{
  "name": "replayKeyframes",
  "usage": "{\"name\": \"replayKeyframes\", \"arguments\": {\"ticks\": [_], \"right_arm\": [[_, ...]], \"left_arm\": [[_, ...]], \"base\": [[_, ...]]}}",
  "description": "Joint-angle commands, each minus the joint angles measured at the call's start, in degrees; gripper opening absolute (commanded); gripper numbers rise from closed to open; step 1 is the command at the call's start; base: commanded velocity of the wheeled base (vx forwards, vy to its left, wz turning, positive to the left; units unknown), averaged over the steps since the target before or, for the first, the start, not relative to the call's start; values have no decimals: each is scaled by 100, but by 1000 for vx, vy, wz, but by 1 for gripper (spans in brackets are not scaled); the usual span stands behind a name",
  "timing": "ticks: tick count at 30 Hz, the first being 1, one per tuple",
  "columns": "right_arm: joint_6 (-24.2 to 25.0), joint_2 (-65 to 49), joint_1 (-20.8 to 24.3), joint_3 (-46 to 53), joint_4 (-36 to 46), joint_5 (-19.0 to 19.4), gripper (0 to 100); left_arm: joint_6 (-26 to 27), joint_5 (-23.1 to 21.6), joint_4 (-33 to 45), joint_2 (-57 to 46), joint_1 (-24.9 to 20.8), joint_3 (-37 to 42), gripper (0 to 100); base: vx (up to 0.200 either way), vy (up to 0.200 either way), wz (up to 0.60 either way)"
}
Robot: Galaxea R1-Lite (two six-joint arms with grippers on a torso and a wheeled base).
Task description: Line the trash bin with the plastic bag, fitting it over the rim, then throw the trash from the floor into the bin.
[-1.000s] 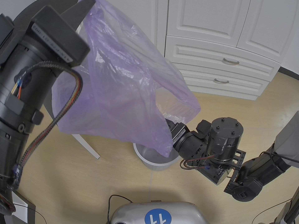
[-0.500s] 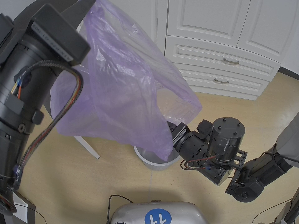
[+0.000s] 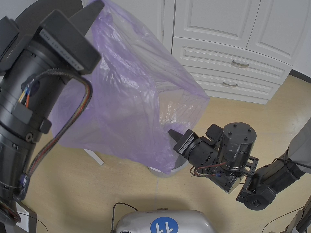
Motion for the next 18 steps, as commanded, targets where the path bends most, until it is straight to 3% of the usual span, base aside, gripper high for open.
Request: {"name": "replayKeyframes", "arguments": {"ticks": [1, 3, 5, 11, 14, 17, 18], "right_arm": [[-281, -175, -57, 145, -2, -1, 0], [-606, -307, -74, 250, 7, -1, 0], [-1274, -570, -145, 487, 25, -1, 0], [-2637, -1238, -567, 1032, 139, 8, 0], [-2944, -1493, -742, 1111, 139, 17, 0], [-3111, -1731, -848, 1173, 192, 25, 0], [-3375, -1933, -901, 1270, 218, 43, 0]], "left_arm": [[-16, -8, 20, 73, 68, 8, 0], [-16, -8, 37, 90, 112, 8, 0], [-33, -26, 99, 99, 261, 87, 0], [-60, -236, 732, 618, 982, 386, 0], [-191, -518, 749, 1224, 1368, 307, 0], [-253, -553, 714, 1584, 1553, 158, 0], [-297, -553, 697, 1848, 1746, 52, 0]], "base": [[0, 0, 0], [0, 0, 0], [0, 0, 0], [0, 0, 0], [0, 0, 0], [0, 0, 0], [0, 0, 0]]}}
